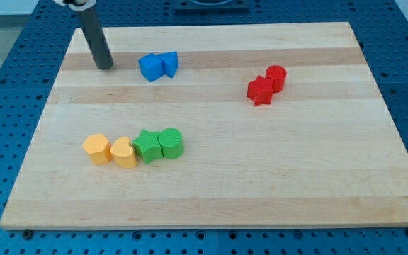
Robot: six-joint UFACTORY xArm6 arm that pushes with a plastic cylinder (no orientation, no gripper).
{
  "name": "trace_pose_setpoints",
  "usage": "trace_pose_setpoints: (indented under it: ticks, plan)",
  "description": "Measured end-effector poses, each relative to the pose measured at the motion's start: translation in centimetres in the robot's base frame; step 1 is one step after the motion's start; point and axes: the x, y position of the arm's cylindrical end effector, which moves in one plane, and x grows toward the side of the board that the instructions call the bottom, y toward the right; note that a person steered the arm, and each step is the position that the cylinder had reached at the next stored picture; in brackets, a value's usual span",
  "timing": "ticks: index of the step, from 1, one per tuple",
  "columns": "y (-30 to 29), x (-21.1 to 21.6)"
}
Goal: Place blue blocks parallel to the red blocks
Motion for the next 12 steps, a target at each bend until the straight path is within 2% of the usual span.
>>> trace_pose_setpoints:
  ticks: [3,5,6,8,9,10,11,12]
  plan:
    - [6.8,6.1]
    - [3.6,4.9]
    - [3.5,2.2]
    - [7.7,1.6]
    - [9.8,3.2]
    - [9.7,3.4]
    - [4.8,3.9]
    - [3.0,7.3]
